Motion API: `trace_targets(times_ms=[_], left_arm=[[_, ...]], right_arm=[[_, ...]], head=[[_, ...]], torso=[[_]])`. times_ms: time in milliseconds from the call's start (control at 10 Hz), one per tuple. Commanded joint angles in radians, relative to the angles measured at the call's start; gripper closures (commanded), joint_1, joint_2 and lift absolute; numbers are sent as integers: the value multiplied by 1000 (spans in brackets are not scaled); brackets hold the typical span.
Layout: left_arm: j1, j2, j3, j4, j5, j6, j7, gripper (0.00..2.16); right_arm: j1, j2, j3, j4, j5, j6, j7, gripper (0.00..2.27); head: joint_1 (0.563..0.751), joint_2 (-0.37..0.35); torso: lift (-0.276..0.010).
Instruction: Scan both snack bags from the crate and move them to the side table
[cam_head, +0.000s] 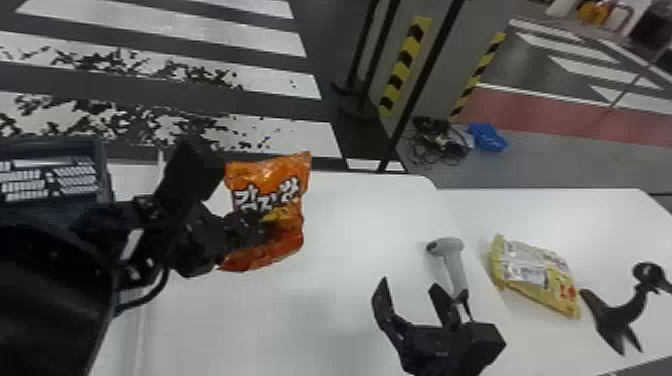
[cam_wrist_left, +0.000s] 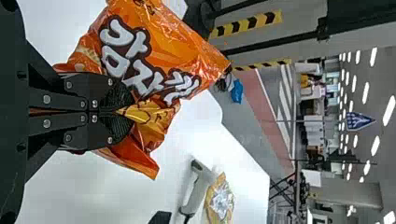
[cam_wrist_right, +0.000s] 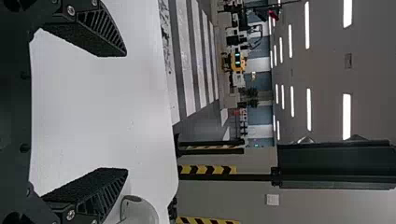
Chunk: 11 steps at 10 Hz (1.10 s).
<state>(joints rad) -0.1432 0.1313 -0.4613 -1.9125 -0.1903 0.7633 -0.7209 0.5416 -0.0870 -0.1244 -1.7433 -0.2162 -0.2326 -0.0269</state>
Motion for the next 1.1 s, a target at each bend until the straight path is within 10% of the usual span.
trace_targets(times_ms=[0,700,800,1000], left_arm=[[-9,-10,-48,56,-29,0,1,2138],[-7,-113,-174,260,-29,3,107,2142],[-1,-110,-183,259,-14,3,127,1892],[28,-101,-172,247,25,3,161,-2]], right_arm=[[3,0,0,-13,-6,-4,1,117],[9,-2,3,-30,-9,-1,2,117],[11,-2,3,-30,-9,-1,2,117],[9,-3,3,-30,-9,-1,2,117]], head=[[695,-350],[695,-350],[695,-350],[695,-350]], torso=[[-99],[-99],[-99],[-99]])
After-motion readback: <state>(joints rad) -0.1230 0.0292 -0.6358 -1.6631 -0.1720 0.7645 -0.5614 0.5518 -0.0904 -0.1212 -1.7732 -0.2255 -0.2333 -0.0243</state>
